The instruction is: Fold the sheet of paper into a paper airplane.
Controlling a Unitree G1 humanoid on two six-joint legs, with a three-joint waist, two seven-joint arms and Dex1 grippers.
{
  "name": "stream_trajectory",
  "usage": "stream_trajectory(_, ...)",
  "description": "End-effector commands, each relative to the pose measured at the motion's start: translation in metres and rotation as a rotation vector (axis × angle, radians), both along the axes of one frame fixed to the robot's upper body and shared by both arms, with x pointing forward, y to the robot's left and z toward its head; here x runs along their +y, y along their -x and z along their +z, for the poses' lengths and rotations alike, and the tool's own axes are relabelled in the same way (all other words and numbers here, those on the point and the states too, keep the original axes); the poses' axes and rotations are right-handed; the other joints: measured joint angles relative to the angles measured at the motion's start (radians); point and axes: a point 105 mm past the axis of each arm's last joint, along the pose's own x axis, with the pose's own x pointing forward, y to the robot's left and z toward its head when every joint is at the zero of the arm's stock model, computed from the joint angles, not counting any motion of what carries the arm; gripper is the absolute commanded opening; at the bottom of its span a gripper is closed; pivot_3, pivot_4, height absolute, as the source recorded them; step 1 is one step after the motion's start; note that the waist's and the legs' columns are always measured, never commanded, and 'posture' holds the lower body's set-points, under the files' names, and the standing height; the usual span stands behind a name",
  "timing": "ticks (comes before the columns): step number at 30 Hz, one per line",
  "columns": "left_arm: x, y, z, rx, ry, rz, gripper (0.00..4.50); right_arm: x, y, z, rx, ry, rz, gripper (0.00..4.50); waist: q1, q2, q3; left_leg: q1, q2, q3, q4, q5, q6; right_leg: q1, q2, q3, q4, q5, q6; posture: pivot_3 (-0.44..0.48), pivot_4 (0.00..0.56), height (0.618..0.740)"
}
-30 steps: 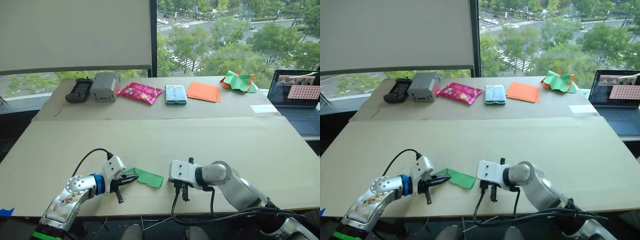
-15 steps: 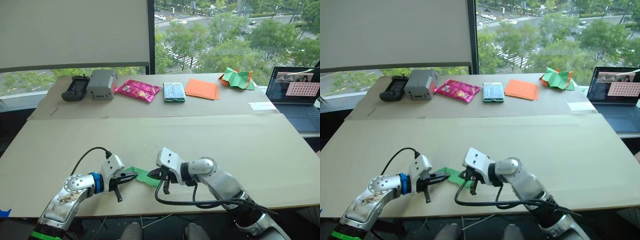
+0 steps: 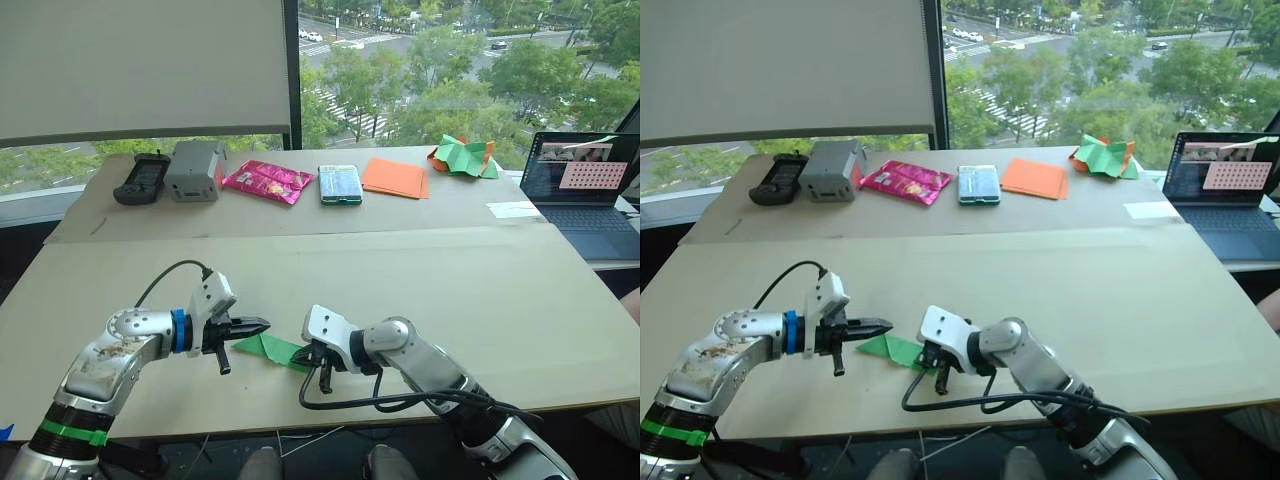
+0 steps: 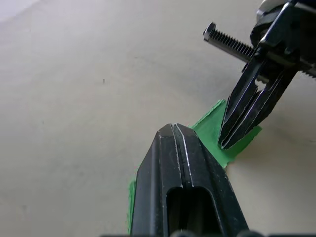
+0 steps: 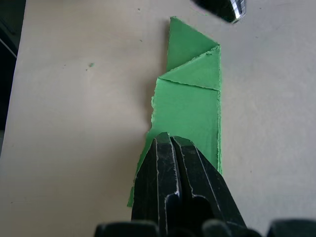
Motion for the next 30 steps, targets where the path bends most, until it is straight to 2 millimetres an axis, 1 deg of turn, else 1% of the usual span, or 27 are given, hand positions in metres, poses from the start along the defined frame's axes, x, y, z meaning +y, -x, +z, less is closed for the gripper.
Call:
stream_trajectory(1,-0.011,-0.002,-0.001,-0.011,-0.001,-0.08,0.0,-0.02,-0.004,-0.036,0.056,0.144,-0.09,0.08,0.0,0.0,0.0,0.0,0.0,0.0,0.0,0.0,0.0,0.0,0.0,0.0,0.0,0.0,0.0,0.0,0.15,0.706)
stream_trajectory(5,-0.019,-0.01,-0.024,-0.007,-0.061,-0.135,0.0,-0.016,-0.004,-0.035,0.05,0.146,-0.084,0.08,-0.003,0.0,-0.001,0.001,0.0,-0.001,0.0,0.0,0.0,0.0,0.001,0.0,0.001,0.0,0.0,0.0,0.15,0.706)
stream_trajectory(9,-0.024,-0.013,-0.034,-0.004,-0.083,-0.181,0.0,-0.017,-0.003,-0.035,0.047,0.149,-0.085,0.08,-0.003,0.0,-0.001,0.001,0.001,-0.001,0.0,0.0,0.001,0.0,0.003,0.001,0.001,0.0,0.0,0.0,0.15,0.706)
stream_trajectory(13,-0.024,-0.012,-0.05,0.001,-0.136,-0.217,0.0,-0.017,-0.003,-0.035,0.044,0.154,-0.088,0.08,-0.003,0.0,-0.001,0.001,0.001,-0.001,0.0,0.0,0.001,0.0,0.003,0.001,0.002,0.0,0.0,0.0,0.15,0.706)
stream_trajectory(15,-0.023,-0.01,-0.054,0.006,-0.152,-0.231,0.0,-0.017,-0.003,-0.034,0.043,0.154,-0.088,0.08,-0.002,0.0,-0.002,0.001,0.001,-0.001,0.0,0.0,0.001,0.0,0.003,0.001,0.002,0.0,0.0,0.0,0.15,0.706)
stream_trajectory(21,-0.013,-0.002,-0.068,0.024,-0.211,-0.247,0.0,-0.016,-0.006,-0.033,0.039,0.157,-0.094,0.08,-0.003,0.001,-0.003,0.002,0.001,-0.001,0.0,0.0,0.001,0.001,0.003,0.001,0.002,0.0,0.0,0.0,0.15,0.706)
stream_trajectory(25,-0.006,0.002,-0.073,0.048,-0.219,-0.239,0.0,-0.015,-0.007,-0.032,0.034,0.158,-0.092,0.08,-0.005,0.001,-0.004,0.004,0.001,-0.001,0.0,0.0,0.001,0.001,0.003,0.002,0.002,0.0,0.0,0.0,0.15,0.706)
stream_trajectory(30,0.008,0.007,-0.077,0.074,-0.241,-0.21,0.0,-0.014,-0.006,-0.032,0.034,0.158,-0.085,0.08,-0.009,0.002,-0.005,0.006,0.002,-0.001,-0.001,0.0,0.001,0.001,0.004,0.002,0.003,0.0,0.0,0.0,0.15,0.706)
